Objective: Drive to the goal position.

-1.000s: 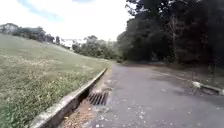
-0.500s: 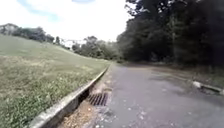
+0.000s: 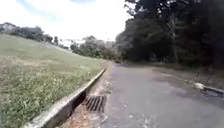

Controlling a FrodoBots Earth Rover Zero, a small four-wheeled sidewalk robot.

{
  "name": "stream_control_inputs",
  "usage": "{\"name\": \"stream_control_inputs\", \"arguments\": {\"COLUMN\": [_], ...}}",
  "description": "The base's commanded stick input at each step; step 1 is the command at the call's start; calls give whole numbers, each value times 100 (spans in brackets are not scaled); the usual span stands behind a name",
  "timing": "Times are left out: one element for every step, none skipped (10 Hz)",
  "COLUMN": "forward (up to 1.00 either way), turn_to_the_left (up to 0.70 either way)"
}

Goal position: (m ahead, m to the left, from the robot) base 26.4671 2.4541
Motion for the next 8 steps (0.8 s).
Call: {"name": "stream_control_inputs", "arguments": {"forward": [70, 70, 70, 70, 70, 70, 70, 70], "turn_to_the_left": [-35, -35, -35, -35, -30, -7, 0, 0]}}
